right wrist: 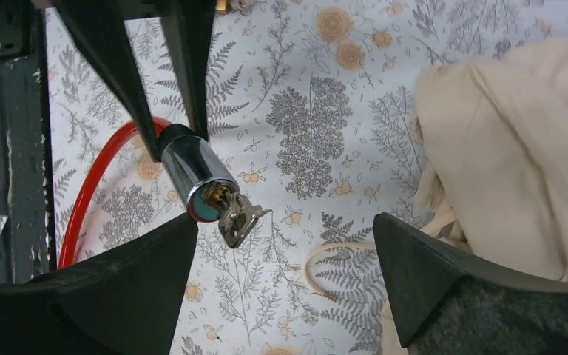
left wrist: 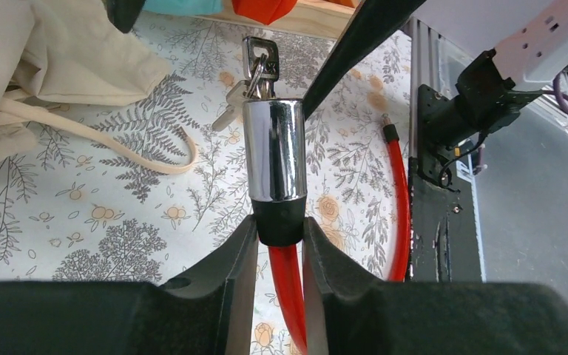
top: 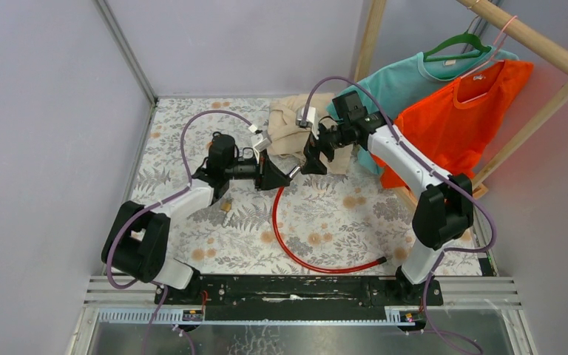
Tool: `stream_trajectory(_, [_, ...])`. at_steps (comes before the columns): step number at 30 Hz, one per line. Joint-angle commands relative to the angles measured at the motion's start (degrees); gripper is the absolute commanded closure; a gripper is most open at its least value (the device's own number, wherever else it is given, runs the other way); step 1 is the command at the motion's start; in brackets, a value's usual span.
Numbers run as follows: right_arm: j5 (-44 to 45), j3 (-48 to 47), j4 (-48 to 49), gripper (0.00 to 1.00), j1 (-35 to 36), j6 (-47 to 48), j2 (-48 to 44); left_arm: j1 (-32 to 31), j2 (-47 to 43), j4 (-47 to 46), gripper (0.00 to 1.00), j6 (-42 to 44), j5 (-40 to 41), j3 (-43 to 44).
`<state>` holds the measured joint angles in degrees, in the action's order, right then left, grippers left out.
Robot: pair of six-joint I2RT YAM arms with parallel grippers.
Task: Lock with the key
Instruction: Pick up the lock from the center of the board.
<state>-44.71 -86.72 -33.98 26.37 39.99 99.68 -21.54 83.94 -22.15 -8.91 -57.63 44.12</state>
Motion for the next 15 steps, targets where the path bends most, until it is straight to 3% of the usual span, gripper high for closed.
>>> stream_trajectory(1, [-4.9, -8.2, -12.6, 0.06, 0.7, 10.6, 2.3, 0.3, 0.7, 3.9, 1.0, 0.5, -4.6, 3.1])
stream_trajectory(5, [-5.8, -11.1, -19.0, 0.09, 2.0, 13.9, 4.3, 0.2, 0.9, 4.6, 1.0, 1.2, -4.4, 3.6])
stream_trajectory(15, [-7.9, -10.6, -20.0, 0.23, 4.7, 14.6, 5.2, 0.2, 2.1, 6.9, 1.0, 2.5, -4.8, 4.7])
